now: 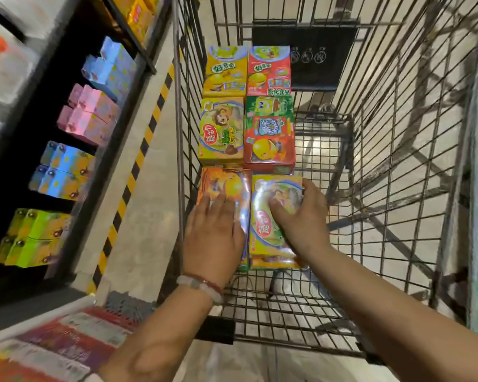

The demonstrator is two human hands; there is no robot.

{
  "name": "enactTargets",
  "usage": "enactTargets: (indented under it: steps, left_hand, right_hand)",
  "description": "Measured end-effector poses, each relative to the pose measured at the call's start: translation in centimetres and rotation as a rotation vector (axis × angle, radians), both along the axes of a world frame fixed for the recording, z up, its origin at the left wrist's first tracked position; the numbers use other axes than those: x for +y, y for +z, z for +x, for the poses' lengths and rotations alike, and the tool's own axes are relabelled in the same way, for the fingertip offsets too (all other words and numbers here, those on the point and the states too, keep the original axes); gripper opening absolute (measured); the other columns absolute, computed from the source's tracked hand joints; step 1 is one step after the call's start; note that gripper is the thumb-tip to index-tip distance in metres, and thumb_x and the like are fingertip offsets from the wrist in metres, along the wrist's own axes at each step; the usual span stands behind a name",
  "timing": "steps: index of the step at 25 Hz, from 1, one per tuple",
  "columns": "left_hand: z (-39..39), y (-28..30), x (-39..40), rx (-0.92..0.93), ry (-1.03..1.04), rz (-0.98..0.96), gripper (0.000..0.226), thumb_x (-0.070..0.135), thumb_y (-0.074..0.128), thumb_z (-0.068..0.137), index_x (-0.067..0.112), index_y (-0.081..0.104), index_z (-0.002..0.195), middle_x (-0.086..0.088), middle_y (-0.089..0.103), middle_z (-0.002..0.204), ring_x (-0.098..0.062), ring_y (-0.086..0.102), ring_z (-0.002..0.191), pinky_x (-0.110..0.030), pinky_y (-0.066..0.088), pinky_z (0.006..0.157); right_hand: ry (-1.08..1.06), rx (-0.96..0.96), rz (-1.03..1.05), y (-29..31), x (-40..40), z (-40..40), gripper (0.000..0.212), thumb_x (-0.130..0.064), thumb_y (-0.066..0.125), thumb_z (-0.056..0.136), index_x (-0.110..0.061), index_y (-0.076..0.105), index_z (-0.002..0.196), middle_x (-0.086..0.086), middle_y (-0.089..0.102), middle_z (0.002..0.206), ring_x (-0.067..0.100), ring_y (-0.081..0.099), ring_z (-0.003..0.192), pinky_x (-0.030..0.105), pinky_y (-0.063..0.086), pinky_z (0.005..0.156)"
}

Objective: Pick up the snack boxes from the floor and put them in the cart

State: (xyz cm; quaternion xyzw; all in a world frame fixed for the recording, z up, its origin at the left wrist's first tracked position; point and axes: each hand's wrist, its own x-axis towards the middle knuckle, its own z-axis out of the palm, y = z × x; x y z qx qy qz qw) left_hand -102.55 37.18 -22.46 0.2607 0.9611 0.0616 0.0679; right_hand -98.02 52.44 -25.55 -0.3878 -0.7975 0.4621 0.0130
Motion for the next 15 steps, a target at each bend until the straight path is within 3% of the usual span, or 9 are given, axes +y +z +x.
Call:
enactTargets:
  steps: [2,6,15]
  left_hand:
    - [-0.1,-0.4,0.1,-0.003,0.015,-0.031,0.048,0.029,0.037,0.081,0.009,0.065,0.114,-0.01,0.065,0.119,-0.032,0.059,0.113,-0.05,0.045,0.095]
    - [0.0,-1.3,0.6,-0.018,0.08,-0.023,0.049,0.028,0.035,0.082,0.008,0.061,0.119,-0.011,0.061,0.126,-0.034,0.056,0.118,-0.053,0.041,0.096]
    - [0.7,-1.5,0.7,-0.03,0.159,-0.047,0.048,0.027,0.04,0.081,0.007,0.06,0.121,-0.01,0.06,0.127,-0.032,0.054,0.12,-0.054,0.042,0.096]
  right_hand:
    - [0.003,0.006,0.014,-0.1,-0.1,-0.2,0.065,-0.043,0.068,0.081,-0.012,0.044,0.133,0.013,0.049,0.127,0.026,0.039,0.121,-0.003,0.025,0.067]
    - [0.019,0.007,0.031,-0.4,-0.2,-0.1,0.068,-0.043,0.067,0.082,-0.018,0.039,0.138,0.011,0.047,0.131,0.022,0.036,0.124,0.015,0.021,0.086]
    - [0.155,-0.048,0.032,0.3,0.3,0.1,0.075,-0.053,0.061,0.083,-0.018,0.033,0.143,0.01,0.043,0.138,0.024,0.033,0.129,0.032,0.029,0.103]
